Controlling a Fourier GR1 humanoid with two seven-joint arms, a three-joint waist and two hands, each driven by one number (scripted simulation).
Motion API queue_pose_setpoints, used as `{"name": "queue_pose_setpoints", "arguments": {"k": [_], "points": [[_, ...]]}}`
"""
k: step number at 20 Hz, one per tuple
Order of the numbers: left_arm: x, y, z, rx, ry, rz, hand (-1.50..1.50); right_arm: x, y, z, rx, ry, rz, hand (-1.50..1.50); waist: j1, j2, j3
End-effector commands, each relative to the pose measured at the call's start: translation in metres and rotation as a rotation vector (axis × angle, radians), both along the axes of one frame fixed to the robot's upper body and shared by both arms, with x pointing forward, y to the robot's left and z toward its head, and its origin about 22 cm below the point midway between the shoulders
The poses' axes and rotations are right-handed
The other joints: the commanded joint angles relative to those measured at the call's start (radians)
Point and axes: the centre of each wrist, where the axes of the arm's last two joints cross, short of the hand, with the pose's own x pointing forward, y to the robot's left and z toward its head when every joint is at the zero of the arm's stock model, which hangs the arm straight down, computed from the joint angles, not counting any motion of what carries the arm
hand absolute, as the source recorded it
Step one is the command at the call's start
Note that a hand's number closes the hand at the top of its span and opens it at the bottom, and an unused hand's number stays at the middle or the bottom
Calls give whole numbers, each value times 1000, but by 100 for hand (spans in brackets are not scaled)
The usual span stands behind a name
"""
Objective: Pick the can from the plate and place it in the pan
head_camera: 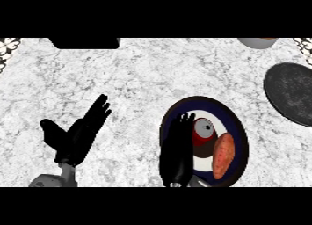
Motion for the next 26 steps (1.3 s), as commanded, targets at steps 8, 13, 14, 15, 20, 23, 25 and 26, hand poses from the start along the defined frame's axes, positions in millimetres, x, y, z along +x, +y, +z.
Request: {"name": "queue_pose_setpoints", "arguments": {"k": [8,13,14,15,20,23,25,26], "points": [[2,4,3,15,-7,-5,0,18,-23,-8,-24,-38,1,150,3,1,0],[15,12,-1,10,1,-3,0,27,-29,5,-90,-85,123,150,1,1,0],[-6,4,7,11,12,-16,0,40,-47,-9,-138,-77,128,150,8,0,0],[-1,7,7,16,-30,2,0,33,-39,-20,-138,-88,153,150,7,1,0],[-2,13,-2,-7,4,40,0,19,-78,0,543,60,-134,150,-58,4,8],[3,24,9,10,-23,55,0,22,-114,2,739,92,-213,150,-48,3,6],[3,11,-2,-10,-5,65,0,4,-128,-3,783,74,-222,150,-42,1,2],[-6,11,3,18,7,35,0,0,-148,-1,773,8,-217,150,-25,-3,2]]}}
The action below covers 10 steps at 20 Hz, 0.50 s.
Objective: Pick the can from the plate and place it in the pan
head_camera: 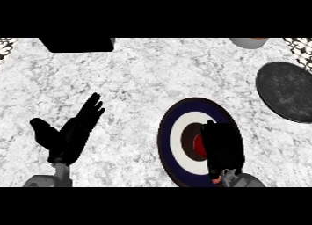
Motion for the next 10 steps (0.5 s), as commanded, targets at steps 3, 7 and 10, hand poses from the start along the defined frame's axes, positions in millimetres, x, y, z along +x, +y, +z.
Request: {"name": "queue_pose_setpoints", "arguments": {"k": [3,7,10], "points": [[8,3,-3,-2,-5,-28,0,-32,-55,-21,137,-178,-99,150,13,17,10],[-15,-7,-1,11,10,-24,0,-39,-53,34,268,-410,-123,150,22,11,10],[0,3,11,-5,-9,-24,0,-49,-64,53,418,-515,-127,150,15,14,10]]}}
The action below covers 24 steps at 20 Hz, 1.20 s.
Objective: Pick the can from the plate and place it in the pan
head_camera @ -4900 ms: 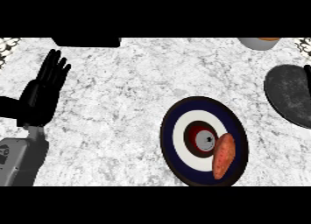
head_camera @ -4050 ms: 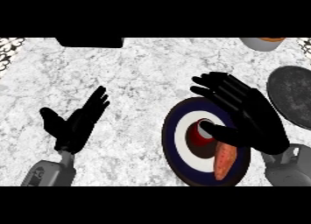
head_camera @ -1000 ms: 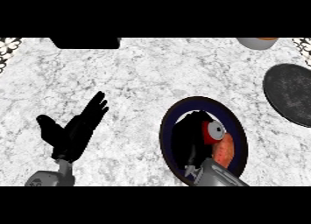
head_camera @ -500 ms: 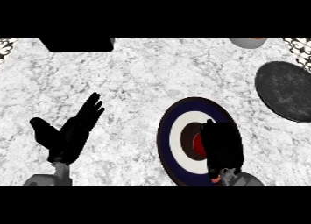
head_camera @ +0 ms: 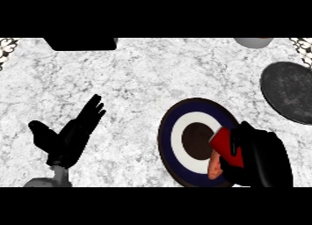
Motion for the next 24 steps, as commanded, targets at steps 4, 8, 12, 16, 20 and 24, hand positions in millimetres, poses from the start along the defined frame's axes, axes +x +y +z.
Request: {"name": "queue_pose_setpoints", "arguments": {"k": [4,8,12,16,20,24], "points": [[3,-16,4,4,-8,-17,0,-11,-11,8,358,-194,-54,150,6,7,3],[6,-4,-9,-18,0,-30,0,-1,-58,35,461,-221,-66,150,11,9,1],[10,7,6,-3,-3,-11,0,31,-104,12,540,-246,-109,150,19,9,2],[9,-9,0,2,7,-35,0,63,-126,-10,340,-223,-135,150,25,10,1],[0,9,19,-2,-16,-15,0,75,-154,-26,294,-274,-166,150,27,8,1],[-4,-17,-12,-8,7,-46,0,113,-164,-38,276,-361,-231,150,30,11,1]]}}
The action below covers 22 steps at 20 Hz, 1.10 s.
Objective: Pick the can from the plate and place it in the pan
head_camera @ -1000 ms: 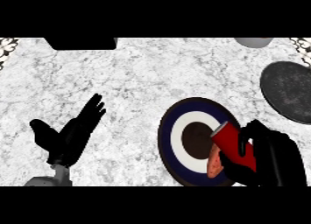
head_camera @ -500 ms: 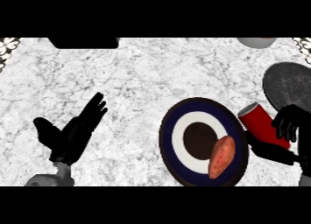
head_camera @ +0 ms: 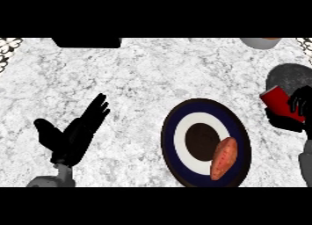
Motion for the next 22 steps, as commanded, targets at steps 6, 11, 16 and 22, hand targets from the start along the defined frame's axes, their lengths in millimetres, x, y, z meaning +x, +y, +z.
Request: {"name": "queue_pose_setpoints", "arguments": {"k": [6,11,16,22], "points": [[8,-13,-4,-11,-9,-34,0,49,-78,-7,11,-163,-224,150,22,11,2],[8,1,0,-9,-5,-29,0,63,-93,-21,10,-171,-216,150,27,10,2],[13,-9,4,5,-31,-28,0,54,-125,-16,14,-176,-247,150,44,22,5],[14,-13,3,-6,-47,-53,0,37,-151,-19,8,155,-318,-150,71,32,5]]}}
